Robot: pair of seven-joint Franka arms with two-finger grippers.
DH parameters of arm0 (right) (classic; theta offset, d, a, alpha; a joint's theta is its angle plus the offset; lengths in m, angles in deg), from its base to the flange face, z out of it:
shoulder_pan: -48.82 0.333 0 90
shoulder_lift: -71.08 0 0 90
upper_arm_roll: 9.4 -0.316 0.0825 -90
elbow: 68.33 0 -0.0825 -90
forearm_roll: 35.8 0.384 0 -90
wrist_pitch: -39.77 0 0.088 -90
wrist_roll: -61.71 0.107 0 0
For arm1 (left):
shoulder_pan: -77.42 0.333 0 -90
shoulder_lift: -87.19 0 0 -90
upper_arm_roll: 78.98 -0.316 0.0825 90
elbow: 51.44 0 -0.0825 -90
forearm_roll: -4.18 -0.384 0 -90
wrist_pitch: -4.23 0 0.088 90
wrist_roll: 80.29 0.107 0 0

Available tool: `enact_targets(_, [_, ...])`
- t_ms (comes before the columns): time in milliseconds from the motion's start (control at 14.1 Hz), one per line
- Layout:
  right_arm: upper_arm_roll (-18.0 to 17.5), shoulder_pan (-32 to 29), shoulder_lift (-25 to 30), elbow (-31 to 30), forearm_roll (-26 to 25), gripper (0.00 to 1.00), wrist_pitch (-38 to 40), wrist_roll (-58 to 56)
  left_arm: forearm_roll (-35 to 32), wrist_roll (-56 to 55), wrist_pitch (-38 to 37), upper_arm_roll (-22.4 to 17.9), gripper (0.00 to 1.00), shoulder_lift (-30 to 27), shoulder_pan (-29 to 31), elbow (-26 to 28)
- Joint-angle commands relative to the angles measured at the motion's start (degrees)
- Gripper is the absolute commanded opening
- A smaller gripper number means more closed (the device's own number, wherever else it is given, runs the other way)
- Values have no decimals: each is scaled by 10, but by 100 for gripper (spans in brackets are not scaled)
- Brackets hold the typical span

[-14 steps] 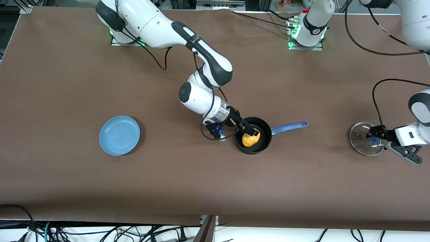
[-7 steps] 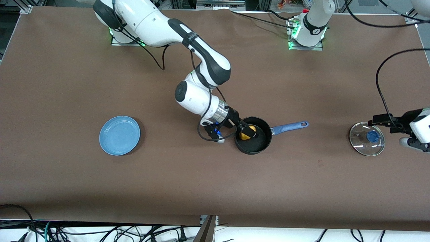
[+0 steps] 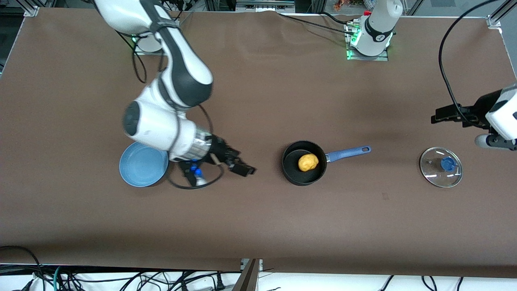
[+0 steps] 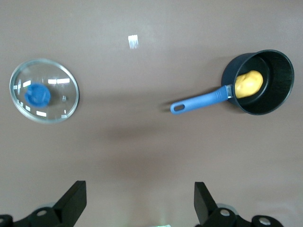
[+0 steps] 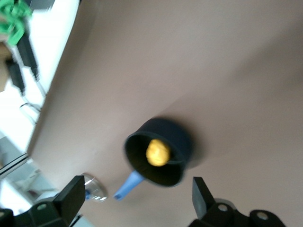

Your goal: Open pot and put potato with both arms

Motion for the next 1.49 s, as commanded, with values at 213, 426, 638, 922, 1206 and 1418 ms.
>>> enact_targets(213, [87, 9, 246, -235, -168, 100, 122, -218, -25, -55, -14, 11, 100, -28, 4, 7])
enact_targets(426, [89, 9, 334, -296, -300, 100, 153, -264, -56, -55, -23, 17, 100, -20, -8, 7])
enact_targets(638, [102, 8, 377, -304, -382, 100, 193, -333, -70, -55, -23, 13, 100, -17, -27, -14])
enact_targets(922, [161, 8, 391, -296, -390, 100, 216, -455, -63, -56, -23, 11, 100, -16, -27, -16])
enact_targets(1206, [163, 8, 390, -282, -391, 100, 233, -467, -65, -57, -24, 11, 100, -15, -28, -18])
enact_targets(1418, [163, 8, 387, -280, -417, 100, 232, -470, -63, -57, -24, 11, 100, -15, -28, -18])
